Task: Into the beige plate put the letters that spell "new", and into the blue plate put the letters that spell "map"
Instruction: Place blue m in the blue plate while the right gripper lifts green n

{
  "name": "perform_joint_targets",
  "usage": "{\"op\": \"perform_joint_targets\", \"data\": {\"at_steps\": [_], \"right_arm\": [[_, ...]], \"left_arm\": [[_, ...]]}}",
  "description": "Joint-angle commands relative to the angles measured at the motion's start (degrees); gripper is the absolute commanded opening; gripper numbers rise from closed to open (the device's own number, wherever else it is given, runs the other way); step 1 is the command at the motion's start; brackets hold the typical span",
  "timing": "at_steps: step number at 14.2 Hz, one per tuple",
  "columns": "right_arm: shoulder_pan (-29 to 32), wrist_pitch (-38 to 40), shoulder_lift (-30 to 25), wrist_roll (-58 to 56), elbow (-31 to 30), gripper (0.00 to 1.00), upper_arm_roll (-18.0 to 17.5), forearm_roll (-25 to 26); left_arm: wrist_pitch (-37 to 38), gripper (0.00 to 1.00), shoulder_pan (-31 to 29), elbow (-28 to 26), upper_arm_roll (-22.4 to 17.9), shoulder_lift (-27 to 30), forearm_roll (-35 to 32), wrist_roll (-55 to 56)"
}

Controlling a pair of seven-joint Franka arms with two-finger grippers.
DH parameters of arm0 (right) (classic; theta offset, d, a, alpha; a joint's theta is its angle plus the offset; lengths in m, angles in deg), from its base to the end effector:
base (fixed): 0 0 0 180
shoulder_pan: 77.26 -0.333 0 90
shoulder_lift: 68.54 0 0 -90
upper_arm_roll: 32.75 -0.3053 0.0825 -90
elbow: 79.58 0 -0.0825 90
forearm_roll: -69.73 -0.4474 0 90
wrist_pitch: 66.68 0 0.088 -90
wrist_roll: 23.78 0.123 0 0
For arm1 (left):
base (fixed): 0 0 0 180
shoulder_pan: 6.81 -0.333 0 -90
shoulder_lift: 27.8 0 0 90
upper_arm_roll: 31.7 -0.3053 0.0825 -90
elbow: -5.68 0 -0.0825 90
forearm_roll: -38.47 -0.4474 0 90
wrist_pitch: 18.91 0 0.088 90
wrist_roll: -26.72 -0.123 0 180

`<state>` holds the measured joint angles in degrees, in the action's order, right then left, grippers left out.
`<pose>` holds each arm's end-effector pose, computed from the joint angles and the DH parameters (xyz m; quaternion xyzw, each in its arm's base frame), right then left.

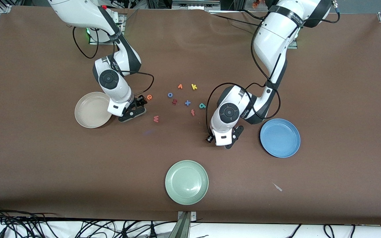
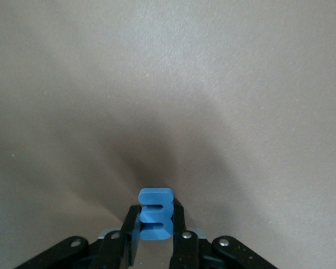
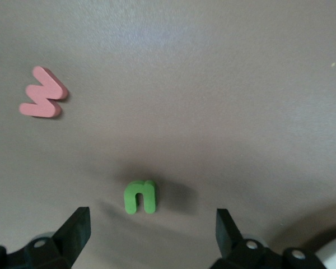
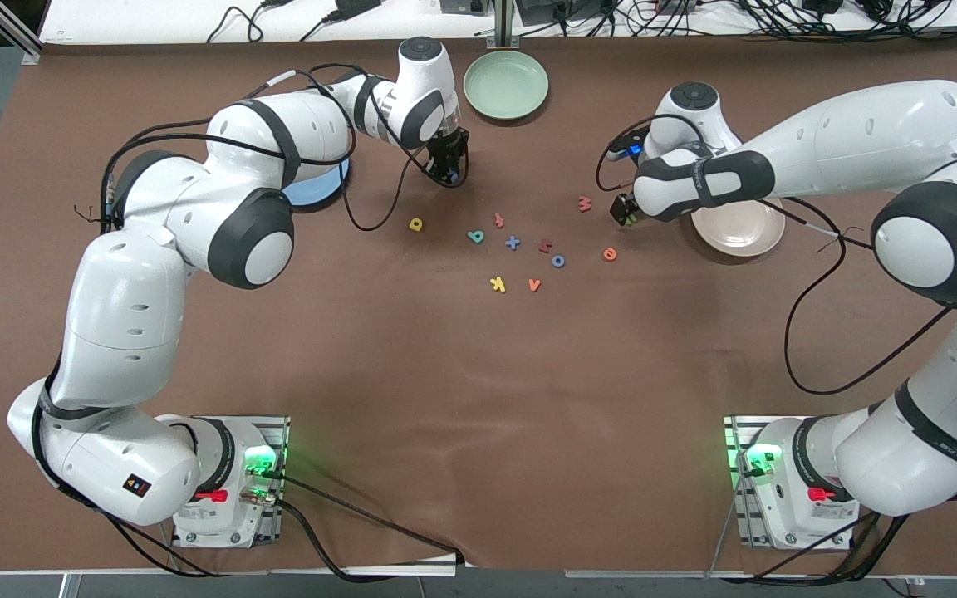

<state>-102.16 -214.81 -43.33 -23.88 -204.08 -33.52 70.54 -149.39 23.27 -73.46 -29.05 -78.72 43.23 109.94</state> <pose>0.5280 0.2545 0.1040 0.9735 0.2283 -0.0132 0.0038 0.6521 -0.4163 0.1150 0.8877 0.4577 -0.0400 0.0296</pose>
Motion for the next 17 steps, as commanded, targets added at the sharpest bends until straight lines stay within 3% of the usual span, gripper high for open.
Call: {"op": "perform_joint_targets", "data": {"at_steps": [1,3,6,8,13,17], "right_arm": [[-0.3,-1.6,0.8,-0.3,-0.5,0.96,0.1,0.9],[-0.3,-1.5,0.8,-0.5,-0.5,0.91,0.1,0.9],[-0.9,-1.5,1.1,-0.5,-0.5,0.73,-0.1,0.9],[-1.1,-1.8,1.7,-0.5,-0.2,0.69,0.0,0.9],[-1.1,-1.8,1.7,-0.5,-0.1,0.53,0.0,0.9],[-1.1,-1.8,1.7,-0.5,0.0,0.27,0.0,0.9]], "left_arm": [[1.7,0.00,-0.4,0.6,-0.6,2.7,1.0,-1.2],[8.3,0.00,-0.9,0.0,-0.8,6.4,1.0,-7.7],[19.8,0.00,-3.8,-0.9,-1.1,10.3,0.6,-21.7],[25.3,0.00,-6.9,-2.8,-1.1,11.5,-5.3,-37.5],[28.7,0.00,-17.6,-5.0,-0.8,11.3,-6.9,-68.7],[28.4,0.00,-21.8,-5.8,-0.8,10.5,-6.9,-83.5]]}}
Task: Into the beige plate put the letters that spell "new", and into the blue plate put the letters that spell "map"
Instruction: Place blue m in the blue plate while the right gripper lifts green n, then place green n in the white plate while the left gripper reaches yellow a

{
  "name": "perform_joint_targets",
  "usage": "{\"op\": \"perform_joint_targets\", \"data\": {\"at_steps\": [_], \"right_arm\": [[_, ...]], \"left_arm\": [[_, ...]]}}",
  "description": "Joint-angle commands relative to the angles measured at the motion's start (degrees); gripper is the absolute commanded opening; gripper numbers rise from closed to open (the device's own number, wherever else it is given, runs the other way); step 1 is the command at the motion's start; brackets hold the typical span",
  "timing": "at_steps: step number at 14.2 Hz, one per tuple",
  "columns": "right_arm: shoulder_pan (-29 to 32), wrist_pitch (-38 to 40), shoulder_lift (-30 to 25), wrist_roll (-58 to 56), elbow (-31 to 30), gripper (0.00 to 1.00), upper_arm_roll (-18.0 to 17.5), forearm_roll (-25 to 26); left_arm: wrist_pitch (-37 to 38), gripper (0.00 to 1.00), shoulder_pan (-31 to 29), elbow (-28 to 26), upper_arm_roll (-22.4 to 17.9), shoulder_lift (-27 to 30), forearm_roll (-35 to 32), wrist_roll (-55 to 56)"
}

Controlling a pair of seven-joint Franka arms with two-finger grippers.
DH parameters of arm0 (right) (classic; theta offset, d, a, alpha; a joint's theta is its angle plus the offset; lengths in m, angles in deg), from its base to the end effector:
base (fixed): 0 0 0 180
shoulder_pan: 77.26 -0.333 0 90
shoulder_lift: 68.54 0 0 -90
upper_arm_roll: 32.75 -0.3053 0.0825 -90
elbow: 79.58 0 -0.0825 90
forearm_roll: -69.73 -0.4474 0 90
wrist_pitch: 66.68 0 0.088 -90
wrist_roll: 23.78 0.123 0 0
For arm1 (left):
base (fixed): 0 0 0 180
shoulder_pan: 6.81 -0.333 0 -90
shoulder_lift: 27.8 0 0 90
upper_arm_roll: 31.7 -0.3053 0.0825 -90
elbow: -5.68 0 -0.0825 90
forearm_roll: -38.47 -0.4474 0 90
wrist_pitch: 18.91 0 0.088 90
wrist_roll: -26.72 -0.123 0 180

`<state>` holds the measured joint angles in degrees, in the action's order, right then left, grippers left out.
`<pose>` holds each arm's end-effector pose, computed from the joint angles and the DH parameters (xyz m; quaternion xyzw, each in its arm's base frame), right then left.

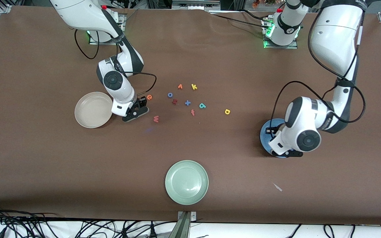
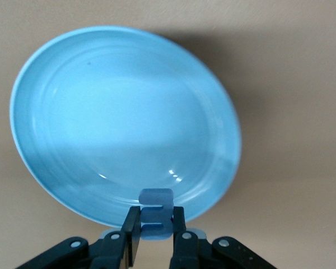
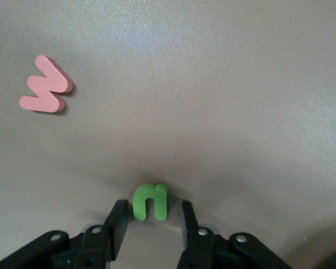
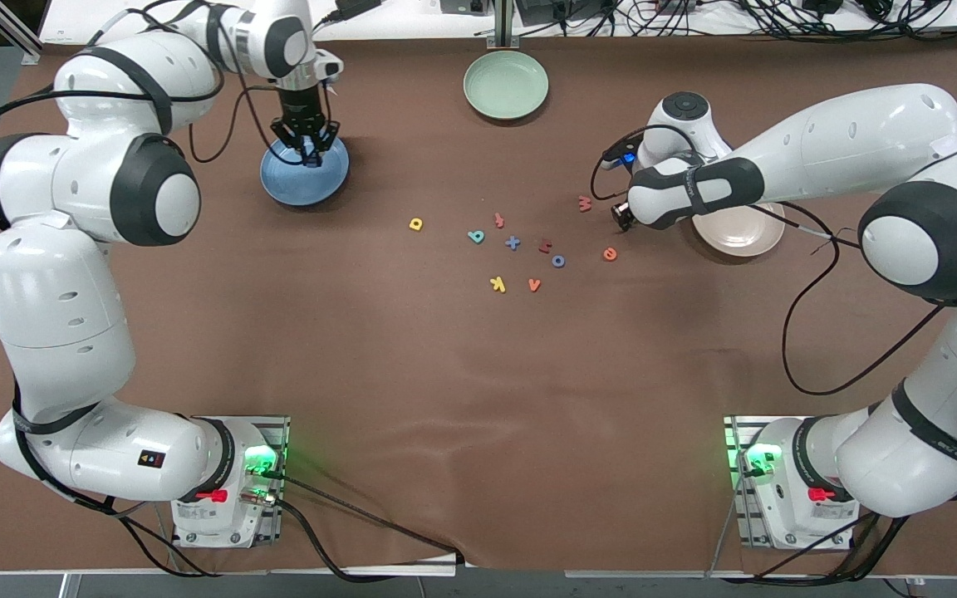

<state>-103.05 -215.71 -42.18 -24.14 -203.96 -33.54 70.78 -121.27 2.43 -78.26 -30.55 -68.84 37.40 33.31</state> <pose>0.5223 0.2623 0.0944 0.9707 0.2400 -0.0141 0.0049 0.6994 -0.1249 0.1729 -0.9800 0.0351 0.1936 0.0305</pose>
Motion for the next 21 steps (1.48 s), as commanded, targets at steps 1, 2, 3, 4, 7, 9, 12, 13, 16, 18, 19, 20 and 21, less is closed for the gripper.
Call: {"op": "perform_joint_targets", "data": {"at_steps": [1,2,3,4,7,9,12,13,16,18,19,20,21], "right_arm": [[-0.2,-0.8,0.4,-0.3,-0.1,0.23,0.0,0.6],[-0.2,-0.6,0.3,-0.4,0.1,0.21,0.0,0.6],[-0.2,-0.6,-0.1,-0.6,0.3,0.20,0.0,0.6],[-0.2,-0.3,-0.3,-0.8,0.9,0.19,0.0,0.6],[-0.1,4.2,-2.3,-0.8,2.7,0.17,0.3,0.5],[0.1,10.4,-4.5,-4.6,3.7,0.17,2.4,0.5],[0.1,11.7,-6.8,-14.9,2.0,0.17,7.8,0.5],[0.2,11.8,-7.5,-17.2,1.3,0.17,9.5,0.4],[0.1,11.6,-8.6,-22.5,-1.0,0.17,13.9,0.4],[0.1,11.3,-9.0,-23.6,-2.6,0.17,15.7,0.4],[0.2,11.2,-8.7,-23.6,-2.9,0.22,16.2,0.4],[0.3,11.3,-8.3,-22.9,-2.9,0.57,16.4,-0.1],[0.3,11.7,-8.5,-22.6,-2.7,1.00,16.4,-0.3]], "left_arm": [[0.3,0.00,-1.4,-1.0,0.7,-0.2,-1.0,-10.7],[0.3,0.00,-1.6,-1.0,0.6,-0.9,-1.0,-14.5],[0.2,0.06,-1.9,-0.9,0.7,-1.4,-1.0,-15.9],[0.1,0.25,-2.1,-0.9,0.6,-1.6,-1.0,-15.9],[0.4,1.00,-2.0,-0.6,0.7,-1.2,-0.4,-15.3],[0.9,1.00,-1.4,0.0,1.0,-0.5,-0.3,-14.8],[4.1,1.00,-1.3,0.1,5.0,2.6,1.1,-10.1],[4.5,1.00,-1.3,0.0,5.9,3.2,1.2,-5.8],[6.6,1.00,-1.4,-0.4,11.7,3.9,1.2,5.7],[6.4,1.00,-1.2,-0.8,15.1,3.2,1.2,14.4],[6.1,1.00,-1.1,-1.0,16.2,2.9,1.2,18.6],[5.9,1.00,-0.5,-1.1,16.9,2.1,1.2,20.9],[4.4,1.00,0.5,-3.0,17.0,2.1,1.2,21.8]]}}
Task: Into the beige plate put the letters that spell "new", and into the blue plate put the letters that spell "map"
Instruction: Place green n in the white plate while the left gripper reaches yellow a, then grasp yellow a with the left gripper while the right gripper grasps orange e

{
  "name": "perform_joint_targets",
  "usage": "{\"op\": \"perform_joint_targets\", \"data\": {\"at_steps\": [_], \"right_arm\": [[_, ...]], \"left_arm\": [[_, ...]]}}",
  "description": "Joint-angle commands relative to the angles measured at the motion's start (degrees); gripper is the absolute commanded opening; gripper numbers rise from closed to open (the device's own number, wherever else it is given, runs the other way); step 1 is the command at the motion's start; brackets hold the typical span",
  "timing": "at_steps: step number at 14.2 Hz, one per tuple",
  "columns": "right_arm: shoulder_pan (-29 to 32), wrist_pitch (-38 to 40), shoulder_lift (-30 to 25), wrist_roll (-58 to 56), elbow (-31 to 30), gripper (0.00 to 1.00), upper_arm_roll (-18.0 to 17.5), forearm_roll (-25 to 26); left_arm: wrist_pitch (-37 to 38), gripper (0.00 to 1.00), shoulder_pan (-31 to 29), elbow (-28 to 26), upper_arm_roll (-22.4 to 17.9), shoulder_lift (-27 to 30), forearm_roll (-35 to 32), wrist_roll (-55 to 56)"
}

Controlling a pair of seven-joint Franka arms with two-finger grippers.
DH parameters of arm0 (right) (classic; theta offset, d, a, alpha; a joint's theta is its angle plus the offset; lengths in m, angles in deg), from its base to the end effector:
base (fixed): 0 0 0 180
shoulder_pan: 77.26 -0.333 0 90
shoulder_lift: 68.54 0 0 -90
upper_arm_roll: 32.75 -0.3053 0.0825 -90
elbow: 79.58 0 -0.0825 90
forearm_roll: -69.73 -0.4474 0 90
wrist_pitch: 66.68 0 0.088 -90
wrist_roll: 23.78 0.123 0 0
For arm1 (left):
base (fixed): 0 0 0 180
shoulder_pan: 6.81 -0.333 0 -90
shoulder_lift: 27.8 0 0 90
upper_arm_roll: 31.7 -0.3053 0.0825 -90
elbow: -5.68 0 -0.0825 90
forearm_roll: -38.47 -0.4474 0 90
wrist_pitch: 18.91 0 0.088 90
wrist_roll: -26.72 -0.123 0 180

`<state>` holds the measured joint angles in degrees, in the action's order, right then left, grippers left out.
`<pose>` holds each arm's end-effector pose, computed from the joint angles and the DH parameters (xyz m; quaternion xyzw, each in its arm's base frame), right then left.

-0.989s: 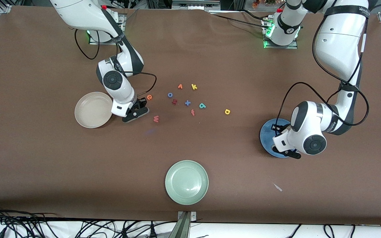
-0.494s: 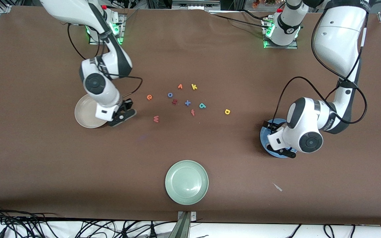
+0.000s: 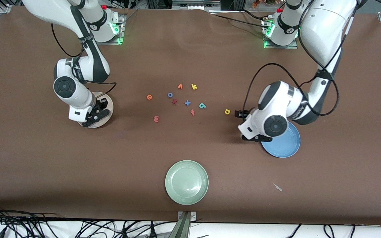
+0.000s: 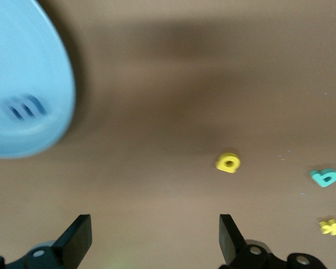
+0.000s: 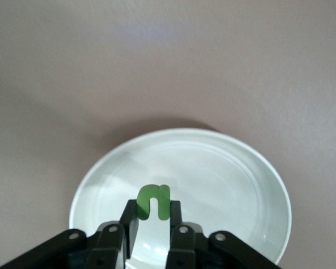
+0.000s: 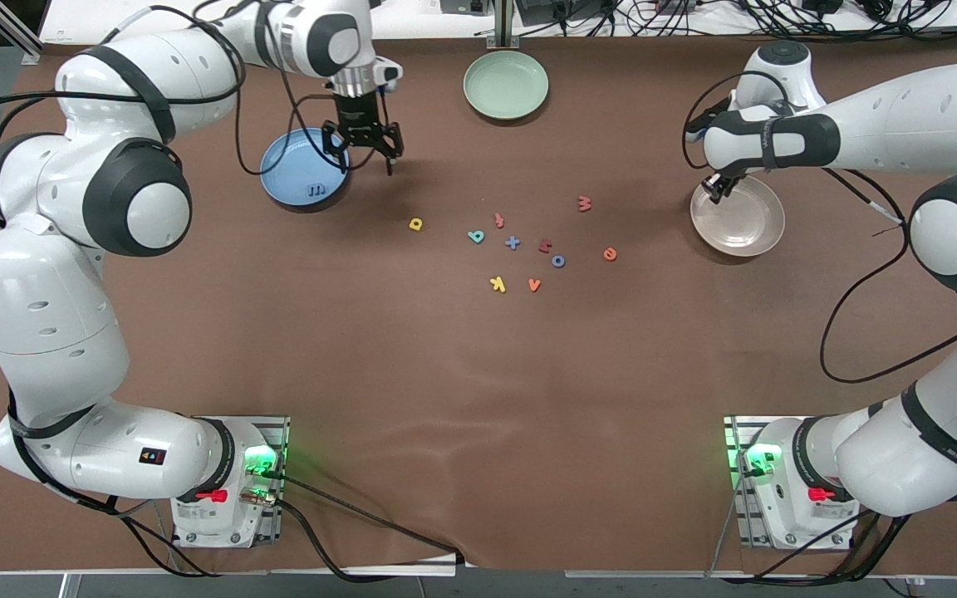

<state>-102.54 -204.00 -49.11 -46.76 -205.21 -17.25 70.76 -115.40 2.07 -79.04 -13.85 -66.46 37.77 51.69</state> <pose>0.5693 0.0896 0.1476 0.9530 0.2922 -0.0671 0.0431 0.6358 -0.2940 0.2118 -0.9716 0.0065 0.2365 0.0088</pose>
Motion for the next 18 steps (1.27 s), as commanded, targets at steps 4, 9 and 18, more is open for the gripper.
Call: {"op": "perform_joint_targets", "data": {"at_steps": [4,9,18], "right_arm": [[-0.6,1.4,-3.1,14.2,-1.2,1.00,-4.7,-0.3],[-0.6,0.0,-3.6,32.1,-1.3,1.00,-12.8,-0.3],[-0.8,-10.3,-0.9,53.1,-4.7,1.00,-21.5,-0.3]], "left_arm": [[-17.6,1.00,5.8,-14.4,0.3,3.8,-0.6,10.3],[-22.6,0.99,10.6,-19.8,0.4,4.4,-13.3,20.6],[-40.1,0.91,6.9,-28.1,0.8,5.5,-14.2,20.7]]}}
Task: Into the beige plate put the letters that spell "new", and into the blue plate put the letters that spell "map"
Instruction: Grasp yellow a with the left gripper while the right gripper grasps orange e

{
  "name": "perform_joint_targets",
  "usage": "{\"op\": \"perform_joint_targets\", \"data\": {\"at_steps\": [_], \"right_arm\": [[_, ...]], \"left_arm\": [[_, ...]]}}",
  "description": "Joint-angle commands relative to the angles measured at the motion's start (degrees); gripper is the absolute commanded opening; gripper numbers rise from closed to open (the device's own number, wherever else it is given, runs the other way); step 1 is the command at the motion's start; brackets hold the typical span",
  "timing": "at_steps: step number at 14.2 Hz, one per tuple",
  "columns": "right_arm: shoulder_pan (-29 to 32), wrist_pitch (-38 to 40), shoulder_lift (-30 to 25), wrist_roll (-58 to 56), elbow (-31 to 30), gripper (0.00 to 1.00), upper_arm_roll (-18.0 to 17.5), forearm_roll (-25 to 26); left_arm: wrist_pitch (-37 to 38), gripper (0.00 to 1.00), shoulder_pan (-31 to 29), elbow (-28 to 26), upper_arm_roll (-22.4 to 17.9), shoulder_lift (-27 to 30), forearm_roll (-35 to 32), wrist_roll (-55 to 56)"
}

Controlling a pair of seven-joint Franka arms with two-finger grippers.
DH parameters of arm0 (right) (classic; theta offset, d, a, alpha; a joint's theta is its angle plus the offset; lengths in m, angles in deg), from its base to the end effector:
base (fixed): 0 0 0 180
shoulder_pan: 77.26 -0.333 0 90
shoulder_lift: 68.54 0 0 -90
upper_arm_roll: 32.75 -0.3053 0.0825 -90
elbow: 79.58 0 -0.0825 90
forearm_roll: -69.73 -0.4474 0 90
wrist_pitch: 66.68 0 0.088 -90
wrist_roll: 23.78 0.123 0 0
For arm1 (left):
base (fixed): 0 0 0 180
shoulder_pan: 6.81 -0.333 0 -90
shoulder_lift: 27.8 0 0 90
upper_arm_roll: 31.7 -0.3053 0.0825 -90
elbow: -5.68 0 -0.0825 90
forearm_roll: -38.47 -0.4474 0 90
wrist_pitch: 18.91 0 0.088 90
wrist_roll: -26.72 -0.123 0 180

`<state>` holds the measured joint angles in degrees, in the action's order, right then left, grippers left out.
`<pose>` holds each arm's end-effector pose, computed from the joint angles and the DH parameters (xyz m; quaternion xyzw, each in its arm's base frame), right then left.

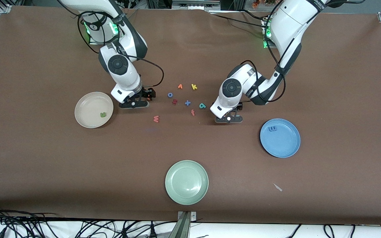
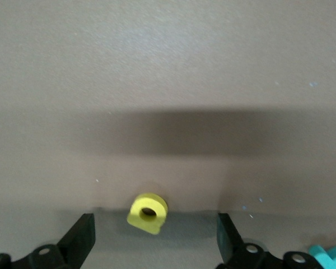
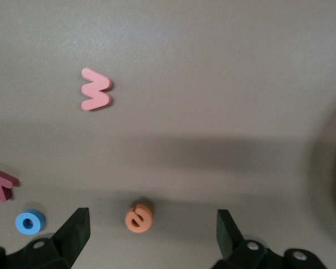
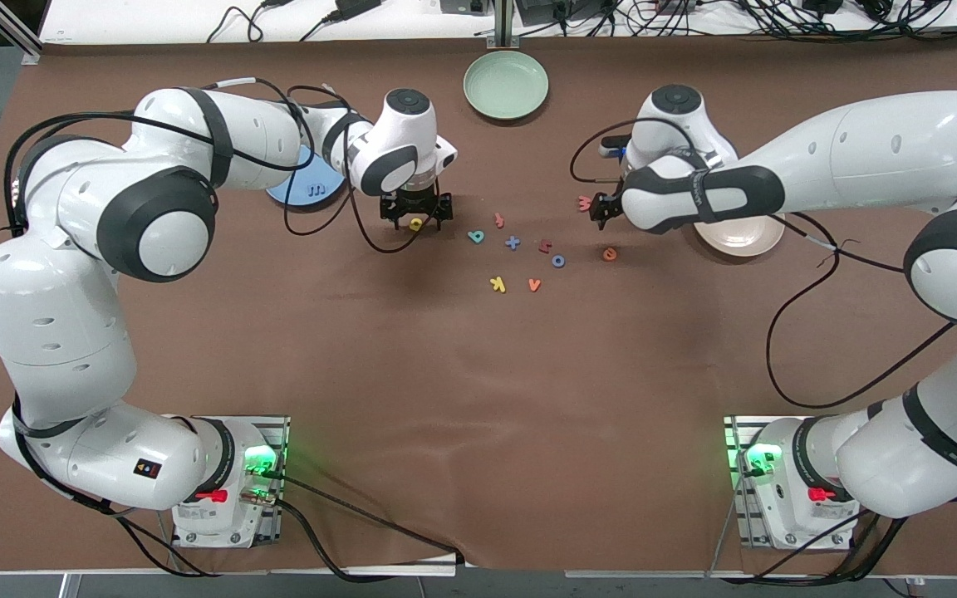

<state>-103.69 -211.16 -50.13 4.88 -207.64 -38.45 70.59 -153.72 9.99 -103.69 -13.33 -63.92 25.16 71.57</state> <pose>0.4850 0.3081 0.1442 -0.9992 -0.0342 0.0200 0.0015 0.5216 -0.3705 0.0911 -0.9971 -0.0181 0.0670 0.0308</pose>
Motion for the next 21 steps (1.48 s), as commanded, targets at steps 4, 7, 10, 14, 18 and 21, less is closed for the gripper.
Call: {"op": "perform_joint_targets", "data": {"at_steps": [4,7,10,14,18,21], "right_arm": [[0.3,-4.8,2.6,1.6,-2.6,1.00,-1.8,-0.2],[0.3,-5.0,3.6,1.6,-2.6,0.99,-2.2,-0.2],[0.3,-5.0,4.1,1.6,-2.6,0.91,-2.3,-0.1],[0.2,-5.0,4.4,1.6,-2.5,0.72,-2.4,-0.1],[0.2,-5.5,4.8,1.5,-2.5,0.54,-2.8,-0.1],[0.2,-5.9,5.1,1.5,-2.5,0.43,-2.8,-0.1]], "left_arm": [[-1.8,0.61,-0.9,-3.4,0.3,3.0,-1.4,0.9],[-1.7,0.49,-0.9,-3.4,0.4,3.0,-0.8,1.0],[-1.6,0.30,-1.0,-3.3,0.4,3.1,-0.8,0.8],[-1.1,0.12,-1.4,-2.9,0.4,4.7,-0.7,1.0],[5.8,0.13,-3.4,0.2,0.4,7.9,-0.7,-0.8],[10.3,0.13,-7.7,1.9,0.3,9.0,-0.7,-9.9]]}}
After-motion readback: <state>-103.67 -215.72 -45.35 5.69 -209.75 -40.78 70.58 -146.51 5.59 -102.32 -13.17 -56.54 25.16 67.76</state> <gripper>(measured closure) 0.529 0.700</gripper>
